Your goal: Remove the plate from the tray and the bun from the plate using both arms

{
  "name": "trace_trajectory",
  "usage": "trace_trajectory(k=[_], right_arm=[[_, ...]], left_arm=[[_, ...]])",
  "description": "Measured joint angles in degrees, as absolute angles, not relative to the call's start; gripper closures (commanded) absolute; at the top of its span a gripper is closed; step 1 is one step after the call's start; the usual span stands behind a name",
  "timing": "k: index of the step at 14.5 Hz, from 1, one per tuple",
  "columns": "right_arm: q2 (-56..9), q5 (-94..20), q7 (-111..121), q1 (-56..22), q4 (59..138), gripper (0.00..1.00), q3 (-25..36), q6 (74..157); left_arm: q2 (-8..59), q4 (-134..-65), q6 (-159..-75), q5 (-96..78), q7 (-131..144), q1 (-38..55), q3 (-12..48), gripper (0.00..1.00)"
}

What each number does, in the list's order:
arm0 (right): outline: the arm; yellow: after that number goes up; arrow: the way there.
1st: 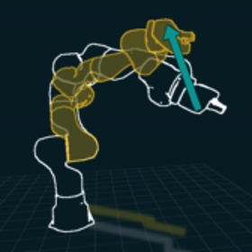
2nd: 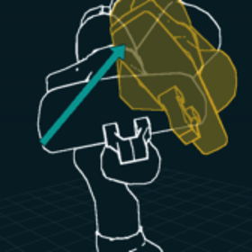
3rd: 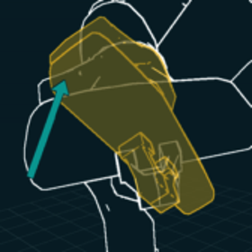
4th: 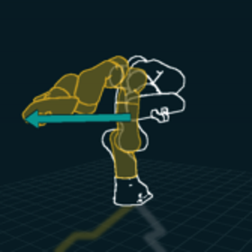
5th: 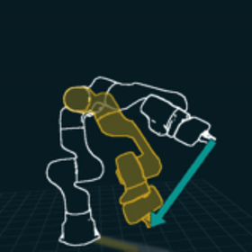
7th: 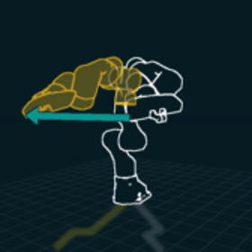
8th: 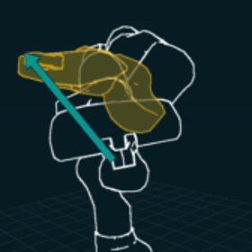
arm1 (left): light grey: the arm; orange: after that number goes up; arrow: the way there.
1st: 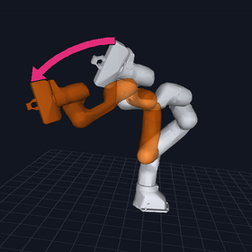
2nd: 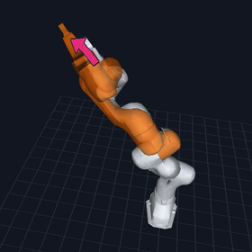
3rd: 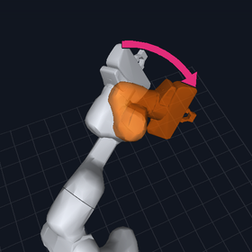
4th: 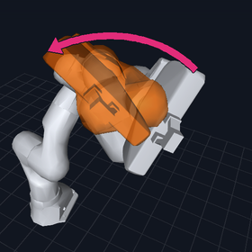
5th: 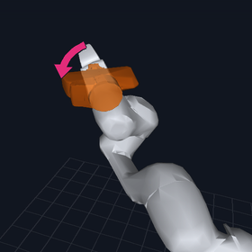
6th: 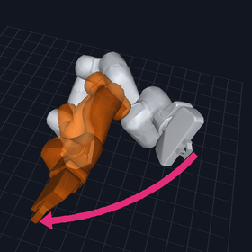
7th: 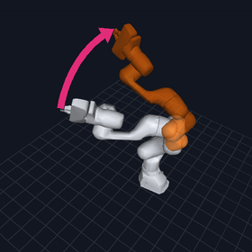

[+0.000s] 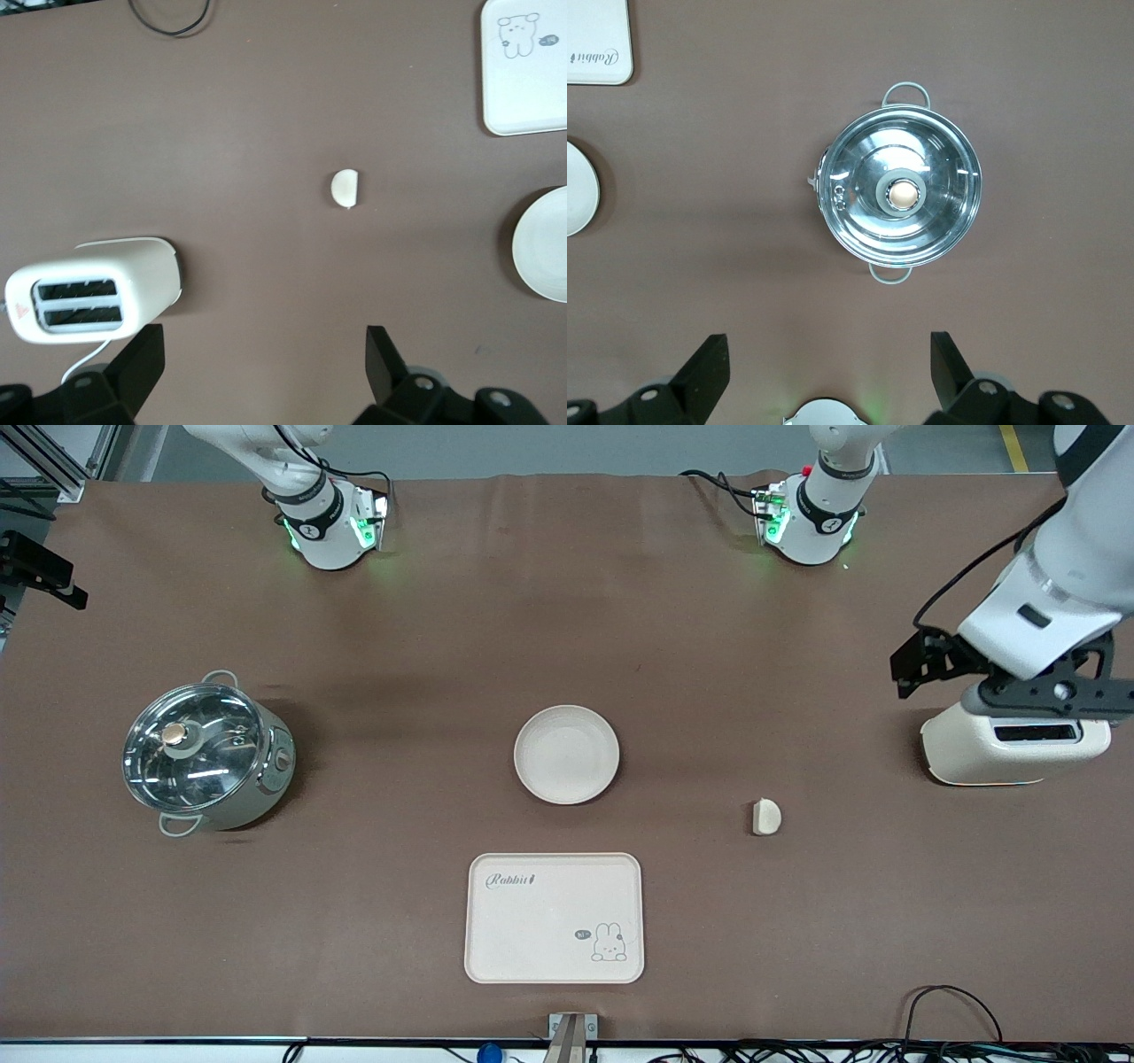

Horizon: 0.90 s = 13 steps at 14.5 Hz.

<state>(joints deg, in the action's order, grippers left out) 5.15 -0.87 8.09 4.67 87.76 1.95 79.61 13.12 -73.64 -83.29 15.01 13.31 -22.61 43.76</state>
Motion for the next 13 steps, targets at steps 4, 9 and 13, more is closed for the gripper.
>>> trace_trajectory(k=[4,9,13], right_arm=[[5.2,-0.8,8.1,4.7,87.8,0.00,1.9,79.6],[5.0,2.5,7.5,4.5,89.3,0.00,1.2,82.8],[4.7,2.6,7.3,4.3,91.4,0.00,1.1,84.6]], left_arm=[[9.8,-74.9,-83.4,2.4,10.0,-5.9,16.5,0.00],[-1.5,-90.7,-92.7,0.6,3.7,2.3,3.6,0.00],[-4.2,-93.3,-93.7,0.6,3.3,3.0,2.6,0.00]])
